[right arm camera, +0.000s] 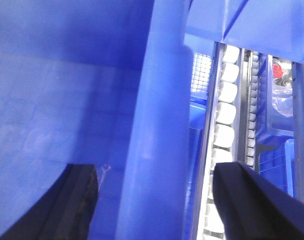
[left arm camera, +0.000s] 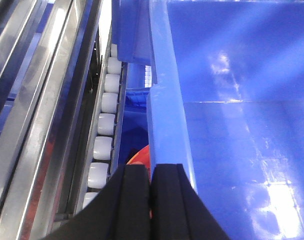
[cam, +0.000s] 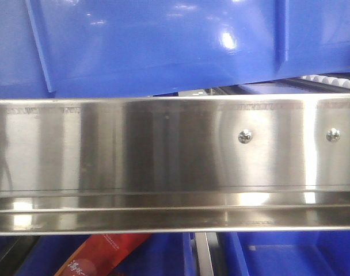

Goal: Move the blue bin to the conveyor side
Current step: 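Close both grippers on opposite side walls of the blue bin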

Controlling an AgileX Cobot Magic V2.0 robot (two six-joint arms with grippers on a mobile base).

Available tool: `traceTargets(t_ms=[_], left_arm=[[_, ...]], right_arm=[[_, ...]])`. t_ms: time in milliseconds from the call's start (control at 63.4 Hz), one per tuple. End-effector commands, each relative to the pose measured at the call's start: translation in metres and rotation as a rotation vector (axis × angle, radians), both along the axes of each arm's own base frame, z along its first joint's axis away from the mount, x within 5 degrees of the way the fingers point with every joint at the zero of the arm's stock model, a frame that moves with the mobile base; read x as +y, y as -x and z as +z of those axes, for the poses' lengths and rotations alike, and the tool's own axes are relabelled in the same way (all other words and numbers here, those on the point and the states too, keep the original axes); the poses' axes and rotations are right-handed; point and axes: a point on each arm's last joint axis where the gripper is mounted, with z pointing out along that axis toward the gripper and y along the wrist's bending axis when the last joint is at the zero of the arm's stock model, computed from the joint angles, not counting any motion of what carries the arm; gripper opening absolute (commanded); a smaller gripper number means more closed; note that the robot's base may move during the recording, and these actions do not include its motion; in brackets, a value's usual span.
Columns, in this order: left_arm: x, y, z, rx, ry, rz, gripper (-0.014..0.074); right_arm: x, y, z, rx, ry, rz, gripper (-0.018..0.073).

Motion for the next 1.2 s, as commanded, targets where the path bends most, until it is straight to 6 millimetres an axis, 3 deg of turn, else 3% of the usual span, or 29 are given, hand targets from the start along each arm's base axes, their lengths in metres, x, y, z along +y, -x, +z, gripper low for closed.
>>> traceTargets(t_ms=[0, 647, 1183], left_arm=[[-0.002, 0.001, -0.001, -0.004, 0.007, 0.0, -0.002], [-0.002, 0.001, -0.003, 0.008, 0.006, 0.0, -0.002], [-0.002, 0.001, -0.003, 0.008, 0.006, 0.0, -0.002]], right_arm=[[-0.002, 0.002, 0.005, -0.029, 0.005, 0.002, 0.037], [-0.004, 0.01, 0.016, -0.058, -0.002, 0.002, 0.037], [-0.004, 0.007, 0.013, -0.05, 0.0, 0.002, 0.037]])
